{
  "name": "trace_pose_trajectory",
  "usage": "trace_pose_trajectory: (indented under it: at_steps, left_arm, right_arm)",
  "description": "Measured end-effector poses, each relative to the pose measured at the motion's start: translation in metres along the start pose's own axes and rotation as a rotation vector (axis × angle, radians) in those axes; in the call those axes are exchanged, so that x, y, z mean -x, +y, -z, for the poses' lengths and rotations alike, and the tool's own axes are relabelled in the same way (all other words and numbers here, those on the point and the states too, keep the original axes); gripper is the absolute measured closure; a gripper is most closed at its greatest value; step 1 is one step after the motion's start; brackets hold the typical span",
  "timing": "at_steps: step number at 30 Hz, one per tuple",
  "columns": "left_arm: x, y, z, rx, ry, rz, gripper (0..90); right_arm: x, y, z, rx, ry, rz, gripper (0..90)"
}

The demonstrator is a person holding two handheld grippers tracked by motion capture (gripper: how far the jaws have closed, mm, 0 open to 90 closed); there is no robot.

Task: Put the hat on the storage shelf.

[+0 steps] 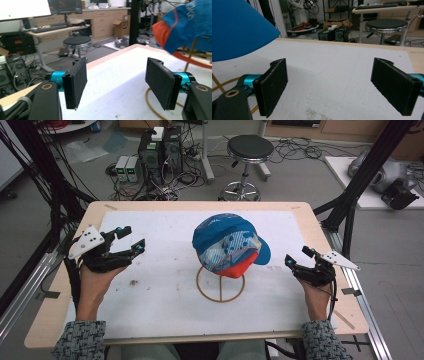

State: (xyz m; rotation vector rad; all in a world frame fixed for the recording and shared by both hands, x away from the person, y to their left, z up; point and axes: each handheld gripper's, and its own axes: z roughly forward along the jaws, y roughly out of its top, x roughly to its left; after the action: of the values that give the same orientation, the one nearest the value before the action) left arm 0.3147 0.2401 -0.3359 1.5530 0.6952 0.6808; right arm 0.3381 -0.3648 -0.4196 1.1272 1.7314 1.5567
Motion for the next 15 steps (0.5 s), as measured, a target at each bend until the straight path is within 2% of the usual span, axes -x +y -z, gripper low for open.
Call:
trace_pose_trajectory:
  at_steps: [9,15]
  left_arm:
    - [-0.010,-0.031,0.011,-0.034,0.064,0.033,32.2]
    - [-0.016,-0.043,0.015,-0.070,0.091,0.026,32.2]
  right_arm:
    - [-0.001,0.000,0.000,-0.002,-0.001,0.005,13.2]
    - [-0.001,0.000,0.000,-0.003,-0.001,0.005,13.2]
